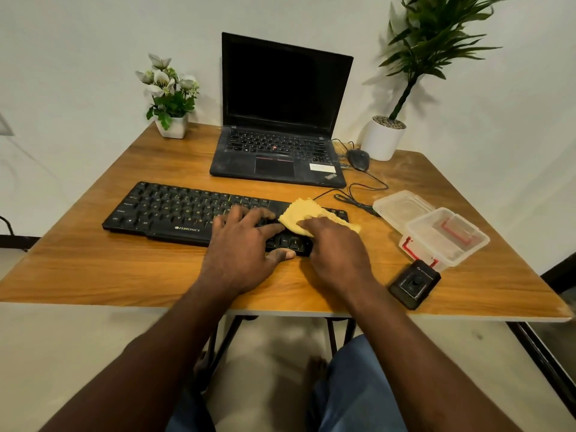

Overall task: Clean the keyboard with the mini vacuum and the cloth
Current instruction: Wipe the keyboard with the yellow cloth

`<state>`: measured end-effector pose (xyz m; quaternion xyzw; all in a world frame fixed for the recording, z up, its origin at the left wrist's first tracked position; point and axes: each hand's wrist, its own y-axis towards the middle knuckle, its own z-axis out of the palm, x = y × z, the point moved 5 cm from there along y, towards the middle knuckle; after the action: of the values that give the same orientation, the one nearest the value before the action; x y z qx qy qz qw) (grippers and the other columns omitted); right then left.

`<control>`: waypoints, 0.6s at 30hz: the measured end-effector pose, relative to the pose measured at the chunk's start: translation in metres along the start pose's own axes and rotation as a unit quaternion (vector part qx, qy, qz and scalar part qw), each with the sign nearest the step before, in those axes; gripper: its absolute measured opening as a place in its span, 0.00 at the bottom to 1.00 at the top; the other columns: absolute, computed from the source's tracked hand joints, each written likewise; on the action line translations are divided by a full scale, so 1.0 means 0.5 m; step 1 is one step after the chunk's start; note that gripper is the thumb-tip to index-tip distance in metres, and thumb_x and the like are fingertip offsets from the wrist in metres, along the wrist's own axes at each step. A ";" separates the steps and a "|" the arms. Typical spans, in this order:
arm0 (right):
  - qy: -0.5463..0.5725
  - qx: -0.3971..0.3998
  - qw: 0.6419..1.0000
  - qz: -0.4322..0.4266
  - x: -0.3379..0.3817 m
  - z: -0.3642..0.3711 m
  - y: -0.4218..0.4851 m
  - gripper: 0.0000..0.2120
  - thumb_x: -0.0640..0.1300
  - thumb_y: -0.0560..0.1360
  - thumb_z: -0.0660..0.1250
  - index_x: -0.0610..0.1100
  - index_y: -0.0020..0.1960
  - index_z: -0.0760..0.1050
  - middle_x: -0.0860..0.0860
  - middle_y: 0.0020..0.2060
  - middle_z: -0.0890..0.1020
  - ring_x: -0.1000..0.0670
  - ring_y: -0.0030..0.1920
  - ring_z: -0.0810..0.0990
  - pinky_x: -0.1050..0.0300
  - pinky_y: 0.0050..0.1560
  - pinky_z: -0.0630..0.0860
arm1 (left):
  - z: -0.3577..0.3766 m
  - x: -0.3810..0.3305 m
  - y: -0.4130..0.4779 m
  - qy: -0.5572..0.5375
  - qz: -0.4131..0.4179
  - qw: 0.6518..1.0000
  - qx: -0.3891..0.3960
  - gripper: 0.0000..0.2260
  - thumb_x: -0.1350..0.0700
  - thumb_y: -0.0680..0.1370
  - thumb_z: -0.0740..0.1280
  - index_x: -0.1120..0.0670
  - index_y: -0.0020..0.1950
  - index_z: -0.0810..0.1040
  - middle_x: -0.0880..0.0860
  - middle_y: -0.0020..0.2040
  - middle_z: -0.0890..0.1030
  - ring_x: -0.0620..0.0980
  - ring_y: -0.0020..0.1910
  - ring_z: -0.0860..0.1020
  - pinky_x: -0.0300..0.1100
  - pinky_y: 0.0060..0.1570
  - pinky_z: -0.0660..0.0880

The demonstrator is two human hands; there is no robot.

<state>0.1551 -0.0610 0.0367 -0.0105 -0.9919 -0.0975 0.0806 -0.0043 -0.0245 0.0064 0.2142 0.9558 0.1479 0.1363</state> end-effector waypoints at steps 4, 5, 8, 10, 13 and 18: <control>0.026 0.000 0.998 -0.059 -0.003 0.007 -0.092 0.31 0.37 0.79 0.65 0.54 0.79 0.66 0.53 0.80 0.65 0.51 0.82 0.58 0.58 0.77 0.49 | 0.002 0.002 -0.001 0.001 0.000 1.000 -0.002 0.29 0.29 0.76 0.62 0.38 0.75 0.71 0.41 0.74 0.69 0.50 0.71 0.63 0.55 0.68 0.63; 0.031 -0.001 0.997 -0.073 -0.008 0.009 -0.106 0.31 0.36 0.79 0.66 0.54 0.79 0.67 0.53 0.80 0.66 0.51 0.82 0.58 0.59 0.76 0.47 | 0.002 0.003 -0.002 0.001 0.001 1.000 -0.004 0.28 0.31 0.77 0.63 0.37 0.76 0.70 0.41 0.75 0.69 0.50 0.71 0.63 0.55 0.68 0.63; 0.011 0.012 0.996 -0.085 -0.033 0.020 -0.140 0.32 0.35 0.74 0.71 0.53 0.76 0.73 0.54 0.78 0.69 0.51 0.81 0.60 0.55 0.77 0.52 | 0.001 0.003 -0.002 -0.008 0.001 1.000 -0.009 0.28 0.31 0.77 0.63 0.37 0.75 0.71 0.41 0.74 0.69 0.50 0.71 0.63 0.55 0.68 0.62; -0.002 -0.006 0.998 -0.061 -0.050 0.022 -0.159 0.33 0.35 0.69 0.76 0.52 0.72 0.77 0.52 0.75 0.73 0.48 0.79 0.66 0.48 0.75 0.63 | -0.001 0.002 -0.003 -0.013 0.000 1.000 -0.009 0.30 0.27 0.76 0.61 0.37 0.75 0.72 0.41 0.73 0.70 0.50 0.70 0.64 0.54 0.68 0.62; 0.008 -0.052 0.999 0.016 -0.075 0.015 -0.175 0.32 0.32 0.70 0.73 0.52 0.71 0.78 0.52 0.74 0.74 0.48 0.78 0.68 0.48 0.73 0.67 | -0.001 0.001 -0.004 -0.009 0.002 1.000 -0.005 0.32 0.25 0.75 0.58 0.38 0.75 0.72 0.41 0.74 0.69 0.50 0.71 0.63 0.54 0.68 0.62; 0.025 -0.038 0.996 0.081 -0.051 0.019 -0.177 0.31 0.36 0.77 0.67 0.53 0.77 0.70 0.53 0.80 0.64 0.47 0.82 0.58 0.49 0.78 0.61 | -0.001 0.000 -0.003 -0.009 0.001 1.000 -0.002 0.31 0.25 0.75 0.58 0.38 0.75 0.72 0.41 0.74 0.69 0.50 0.70 0.63 0.53 0.67 0.62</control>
<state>0.1754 -0.1460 0.0063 -0.0917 -0.9810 -0.1283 0.1131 -0.0050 -0.0262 0.0065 0.2166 0.9540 0.1481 0.1448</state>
